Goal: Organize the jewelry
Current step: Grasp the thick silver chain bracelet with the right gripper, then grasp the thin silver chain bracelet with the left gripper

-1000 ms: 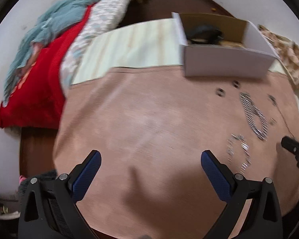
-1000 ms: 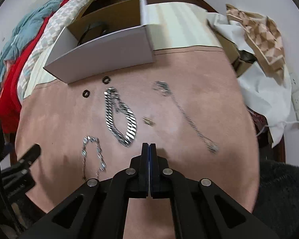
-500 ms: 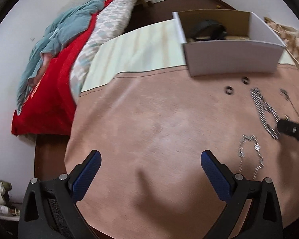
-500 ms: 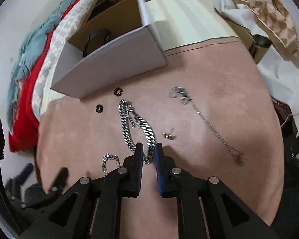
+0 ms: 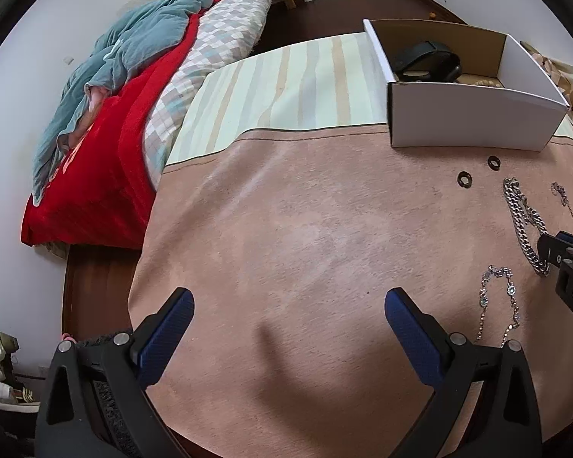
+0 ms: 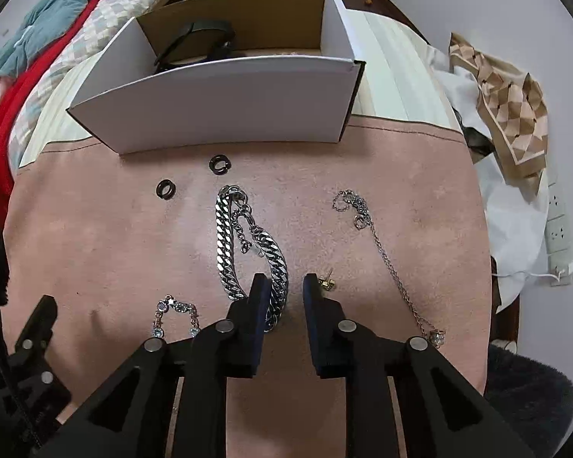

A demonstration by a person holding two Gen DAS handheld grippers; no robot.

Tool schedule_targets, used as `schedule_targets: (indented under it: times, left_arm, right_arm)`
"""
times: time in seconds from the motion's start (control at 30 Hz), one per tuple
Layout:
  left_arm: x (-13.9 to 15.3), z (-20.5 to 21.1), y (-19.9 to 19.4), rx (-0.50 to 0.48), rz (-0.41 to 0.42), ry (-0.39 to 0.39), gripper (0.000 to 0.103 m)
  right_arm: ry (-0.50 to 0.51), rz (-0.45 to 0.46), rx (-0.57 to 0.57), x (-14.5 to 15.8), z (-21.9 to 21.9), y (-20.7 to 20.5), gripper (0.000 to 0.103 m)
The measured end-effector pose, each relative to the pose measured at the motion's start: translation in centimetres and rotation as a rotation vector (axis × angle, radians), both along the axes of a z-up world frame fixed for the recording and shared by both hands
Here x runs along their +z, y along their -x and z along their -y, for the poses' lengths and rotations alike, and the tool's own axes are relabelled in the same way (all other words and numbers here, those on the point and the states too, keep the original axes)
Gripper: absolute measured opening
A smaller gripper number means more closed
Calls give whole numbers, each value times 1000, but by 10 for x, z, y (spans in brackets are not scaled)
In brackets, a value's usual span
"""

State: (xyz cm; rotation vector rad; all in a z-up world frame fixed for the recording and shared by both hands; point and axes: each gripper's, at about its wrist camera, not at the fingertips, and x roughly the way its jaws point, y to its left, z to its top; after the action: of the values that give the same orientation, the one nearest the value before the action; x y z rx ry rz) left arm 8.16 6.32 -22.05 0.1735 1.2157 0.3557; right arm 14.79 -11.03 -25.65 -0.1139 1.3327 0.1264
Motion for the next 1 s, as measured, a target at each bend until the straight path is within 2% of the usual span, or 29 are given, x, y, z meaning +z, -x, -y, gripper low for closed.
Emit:
schedule_targets:
  times: [0.07,0.13,0.27,0.47,0.57,0.8,0.9,1.0]
  left_arm:
    - [0,-2,0,5,-2,4,102]
    - [1,-3,0,7,-2,7,102]
    - [5,-2,-1,1,16,11,102]
    - [5,9,1,-27,13,38,102]
    - [4,17,3,-49,5,52,102]
    - [3,28,1,-70,-8,76,102]
    - [1,32,-1,-84,-22,133,102]
    - [-10,41,-2,-115,-77,261,102]
  right_arm:
    - [-3,8,6,1,0,2,21]
    - [-26,5,8,1,6,6,8]
    - [-96,-47,-37,2,34,17,8]
    - [-137,-95,-98,3,80,47,8]
    - [-211,-97,-146,8,105,56,8]
    - [-394,21,-202,56,125,66,8]
    - [-397,45,-177,69,118,61,8]
    - [-372,38,-170,64,113,54,8]
